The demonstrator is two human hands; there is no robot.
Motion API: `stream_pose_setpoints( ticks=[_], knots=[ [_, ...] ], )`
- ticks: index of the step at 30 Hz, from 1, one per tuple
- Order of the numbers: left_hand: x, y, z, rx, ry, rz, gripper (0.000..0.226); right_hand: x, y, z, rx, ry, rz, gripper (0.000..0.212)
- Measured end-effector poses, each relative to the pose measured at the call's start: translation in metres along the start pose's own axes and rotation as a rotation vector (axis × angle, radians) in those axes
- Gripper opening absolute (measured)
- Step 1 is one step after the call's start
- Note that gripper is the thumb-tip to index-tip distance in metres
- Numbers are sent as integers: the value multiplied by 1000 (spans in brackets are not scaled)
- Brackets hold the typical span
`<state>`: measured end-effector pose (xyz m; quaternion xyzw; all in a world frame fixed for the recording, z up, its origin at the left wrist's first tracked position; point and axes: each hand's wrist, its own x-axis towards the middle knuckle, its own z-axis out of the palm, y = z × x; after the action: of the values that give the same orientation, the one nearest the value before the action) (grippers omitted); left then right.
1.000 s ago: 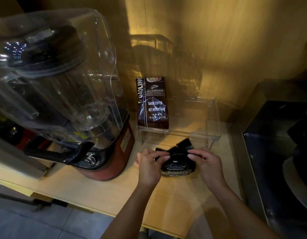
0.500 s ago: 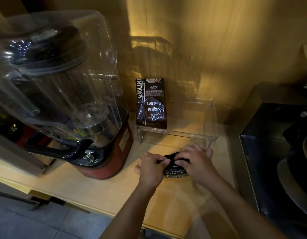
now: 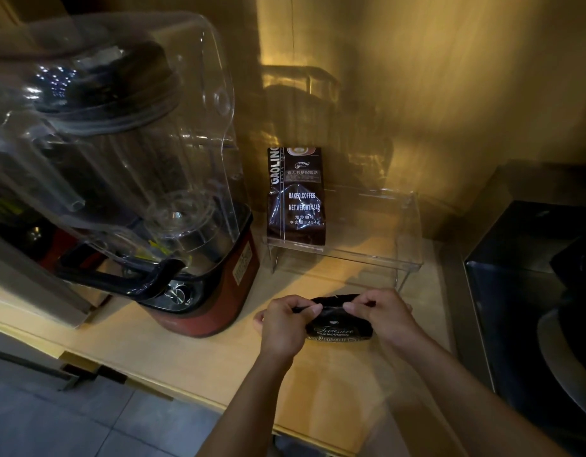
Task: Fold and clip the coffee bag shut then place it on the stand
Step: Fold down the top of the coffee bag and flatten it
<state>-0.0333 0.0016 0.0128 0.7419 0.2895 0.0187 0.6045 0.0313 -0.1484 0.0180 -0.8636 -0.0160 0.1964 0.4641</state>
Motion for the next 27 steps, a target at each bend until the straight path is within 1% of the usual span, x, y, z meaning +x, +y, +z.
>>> stream_pose_setpoints(
  ticks=[3,6,8,10,12,14,16,17,19,21,23,25,27],
  knots=[
    [2,1,2,-71,14,-21,11,-2,3,-4,89,14,44,18],
    [6,0,-1,-196,43,-88,11,-4,1,-1,143,91,39,23],
    [8,0,-6,-277,9,-131,10,-5,-1,0,268,145,29,26],
    [10,-1,-12,-298,-34,-177,7,-4,-2,1,387,161,23,24],
    [13,-3,-18,-283,-37,-168,5,-3,-1,-1,459,114,29,16],
    [14,-4,-18,-265,2,-121,7,-4,-1,-3,463,68,20,11],
    [13,-3,-14,-295,61,-100,9,-5,0,-1,447,96,0,12],
    [11,-3,-10,-338,88,-118,9,-6,-1,2,447,139,-1,13],
    [10,-1,-3,-462,131,-211,9,-7,-4,8,510,228,48,15],
    [9,-2,1,-637,152,-329,9,-7,-6,13,662,272,130,14],
    [8,-3,4,-780,158,-403,11,-7,-10,15,784,284,189,14],
    [9,-4,5,-863,184,-440,11,-6,-14,17,832,300,213,17],
    [9,-5,5,-883,209,-432,10,-6,-15,19,832,319,198,21]
  ],
)
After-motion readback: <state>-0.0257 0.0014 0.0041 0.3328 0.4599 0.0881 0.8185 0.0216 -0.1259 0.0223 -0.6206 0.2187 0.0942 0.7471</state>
